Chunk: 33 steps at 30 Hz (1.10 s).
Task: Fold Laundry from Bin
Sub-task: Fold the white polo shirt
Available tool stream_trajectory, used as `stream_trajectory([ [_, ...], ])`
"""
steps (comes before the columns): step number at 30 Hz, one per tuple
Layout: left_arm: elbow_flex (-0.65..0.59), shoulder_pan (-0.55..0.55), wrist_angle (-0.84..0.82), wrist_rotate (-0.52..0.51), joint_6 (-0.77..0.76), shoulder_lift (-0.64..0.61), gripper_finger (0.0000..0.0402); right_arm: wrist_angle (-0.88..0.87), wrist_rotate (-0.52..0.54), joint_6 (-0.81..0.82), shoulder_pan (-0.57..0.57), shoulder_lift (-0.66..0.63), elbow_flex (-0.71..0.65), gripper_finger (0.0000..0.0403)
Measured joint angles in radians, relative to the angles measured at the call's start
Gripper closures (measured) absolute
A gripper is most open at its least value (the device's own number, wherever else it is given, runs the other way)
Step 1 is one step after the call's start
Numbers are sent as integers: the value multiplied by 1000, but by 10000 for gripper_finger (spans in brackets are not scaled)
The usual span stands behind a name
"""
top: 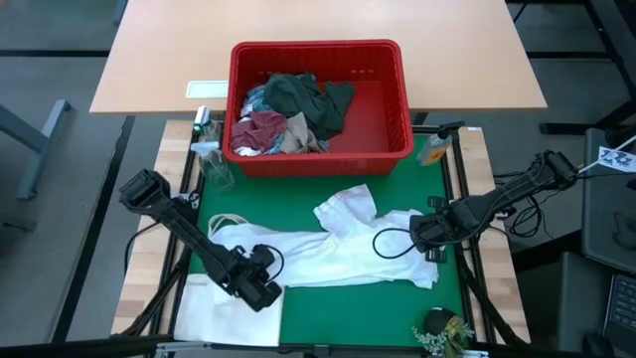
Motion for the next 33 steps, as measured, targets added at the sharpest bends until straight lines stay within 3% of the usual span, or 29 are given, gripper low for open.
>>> stream_trajectory([
  [7, 0, 60, 36, 21, 125, 0, 307, 36, 0, 0, 0, 1, 0, 323],
  [12, 0, 119, 46, 98, 158, 0, 268, 48, 0, 0, 0, 1, 0, 322],
  [20, 11, 138, -46, 74, 286, -127, 271, 48, 0, 0, 0, 1, 0, 322],
  [28, 11, 130, -411, 0, 182, -243, 273, 48, 27, 0, 0, 1, 0, 322],
  [33, -29, 130, -408, -14, 162, -237, 273, 52, 54, 0, 0, 1, -1, 322],
])
